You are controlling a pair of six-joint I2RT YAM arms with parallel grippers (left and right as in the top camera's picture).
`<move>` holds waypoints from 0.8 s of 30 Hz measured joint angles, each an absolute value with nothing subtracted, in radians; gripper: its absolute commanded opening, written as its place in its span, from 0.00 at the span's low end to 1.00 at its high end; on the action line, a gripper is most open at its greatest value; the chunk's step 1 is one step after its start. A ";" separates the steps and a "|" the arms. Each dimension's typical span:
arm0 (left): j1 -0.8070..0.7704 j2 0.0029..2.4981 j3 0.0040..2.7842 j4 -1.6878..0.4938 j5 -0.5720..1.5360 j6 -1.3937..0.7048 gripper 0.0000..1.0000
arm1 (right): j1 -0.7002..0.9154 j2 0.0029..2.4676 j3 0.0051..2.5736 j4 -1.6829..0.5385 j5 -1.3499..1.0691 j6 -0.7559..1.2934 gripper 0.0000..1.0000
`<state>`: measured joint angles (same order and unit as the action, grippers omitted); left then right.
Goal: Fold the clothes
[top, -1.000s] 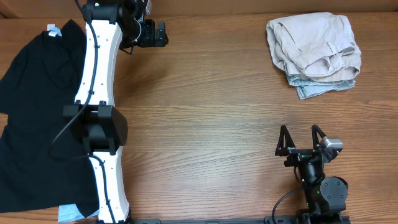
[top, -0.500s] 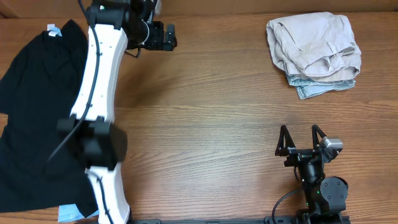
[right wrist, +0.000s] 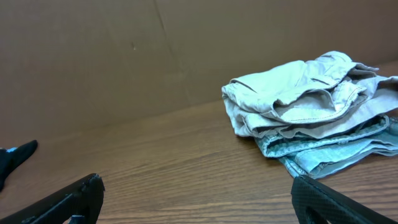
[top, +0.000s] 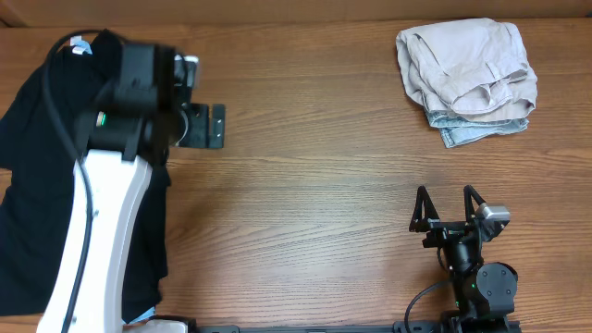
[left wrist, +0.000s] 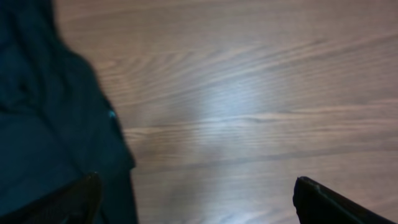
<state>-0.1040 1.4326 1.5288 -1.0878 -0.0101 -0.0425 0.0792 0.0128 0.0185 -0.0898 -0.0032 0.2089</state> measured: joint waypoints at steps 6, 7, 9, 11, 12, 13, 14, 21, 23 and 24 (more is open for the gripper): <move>0.014 1.125 1.172 -0.742 0.023 -0.043 1.00 | 0.079 0.013 0.019 -0.089 -0.004 0.209 1.00; 0.033 1.069 1.103 -0.677 0.035 -0.043 1.00 | 0.079 0.013 0.019 -0.090 -0.004 0.208 1.00; 0.055 0.955 0.953 -0.535 0.059 -0.042 1.00 | 0.080 0.012 0.019 -0.089 -0.004 0.209 1.00; 0.057 0.846 0.810 -0.412 0.078 -0.042 1.00 | 0.079 0.013 0.019 -0.089 -0.004 0.209 1.00; 0.057 0.797 0.747 -0.361 0.085 -0.042 1.00 | 0.079 0.013 0.019 -0.090 -0.003 0.209 1.00; 0.057 0.740 0.675 -0.304 0.093 -0.042 1.00 | 0.079 0.013 0.019 -0.090 -0.004 0.209 1.00; 0.057 0.684 0.606 -0.249 0.098 -0.042 1.00 | 0.079 0.013 0.019 -0.090 -0.004 0.209 1.00; 0.057 0.343 0.265 -0.063 0.118 -0.042 1.00 | 0.079 0.013 0.019 -0.089 -0.004 0.209 1.00; 0.057 0.277 0.213 -0.052 0.120 -0.042 1.00 | 0.079 0.013 0.019 -0.089 -0.004 0.208 1.00; 0.057 0.248 0.191 -0.047 0.121 -0.042 1.00 | 0.079 0.013 0.019 -0.090 -0.004 0.209 1.00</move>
